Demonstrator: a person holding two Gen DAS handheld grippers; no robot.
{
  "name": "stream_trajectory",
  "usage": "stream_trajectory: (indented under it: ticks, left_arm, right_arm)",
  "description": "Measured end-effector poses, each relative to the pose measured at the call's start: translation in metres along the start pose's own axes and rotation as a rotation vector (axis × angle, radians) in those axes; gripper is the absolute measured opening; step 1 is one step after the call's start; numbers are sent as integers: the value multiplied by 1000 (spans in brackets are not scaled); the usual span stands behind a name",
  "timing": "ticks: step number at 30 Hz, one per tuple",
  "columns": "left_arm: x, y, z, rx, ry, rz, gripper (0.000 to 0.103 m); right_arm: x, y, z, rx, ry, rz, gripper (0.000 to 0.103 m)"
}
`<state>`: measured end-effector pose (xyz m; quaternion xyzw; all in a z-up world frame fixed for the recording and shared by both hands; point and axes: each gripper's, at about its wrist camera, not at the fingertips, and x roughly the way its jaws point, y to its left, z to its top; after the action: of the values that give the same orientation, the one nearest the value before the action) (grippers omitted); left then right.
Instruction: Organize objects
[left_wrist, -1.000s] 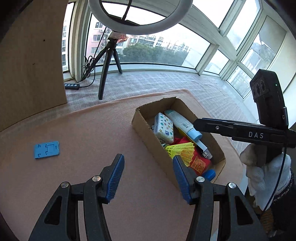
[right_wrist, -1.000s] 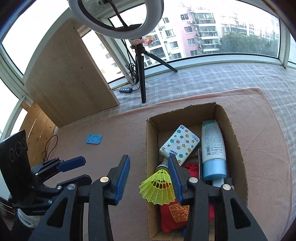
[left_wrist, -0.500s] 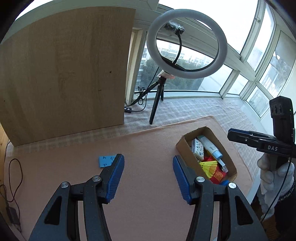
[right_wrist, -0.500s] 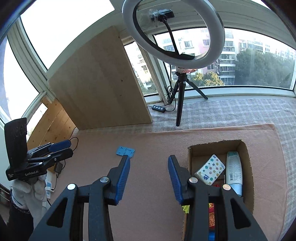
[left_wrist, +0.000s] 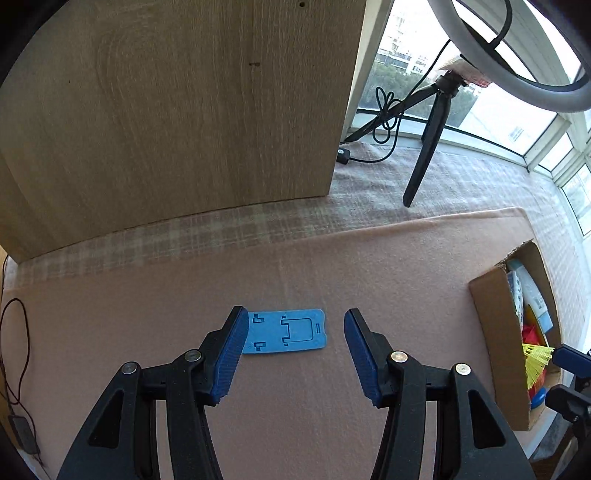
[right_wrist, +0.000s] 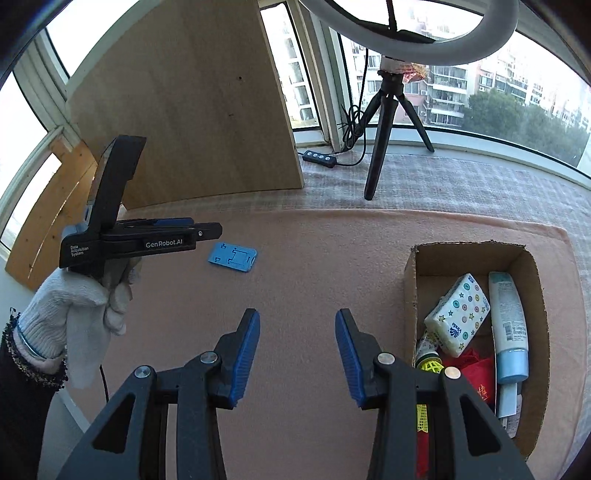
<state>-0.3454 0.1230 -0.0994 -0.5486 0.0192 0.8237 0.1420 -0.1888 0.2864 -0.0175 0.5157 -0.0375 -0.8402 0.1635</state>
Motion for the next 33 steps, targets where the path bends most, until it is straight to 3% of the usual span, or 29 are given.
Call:
stream_trajectory:
  ticks: [12,18,25,33]
  left_arm:
    - [76,7,13,-13,108,49,57]
    - [79,0,0,40,123,34,49]
    - [60,-22,-49,107,86,6,47]
    - [30,-38,-118,80,6,-92,47]
  right_arm:
    - [14,-18,-6,58,38,4,39]
    - [17,-23,-7,78,45,9,39]
    - [15,-13,-15,90,41,53,39]
    - [15,-1,-35,94,69,86,39]
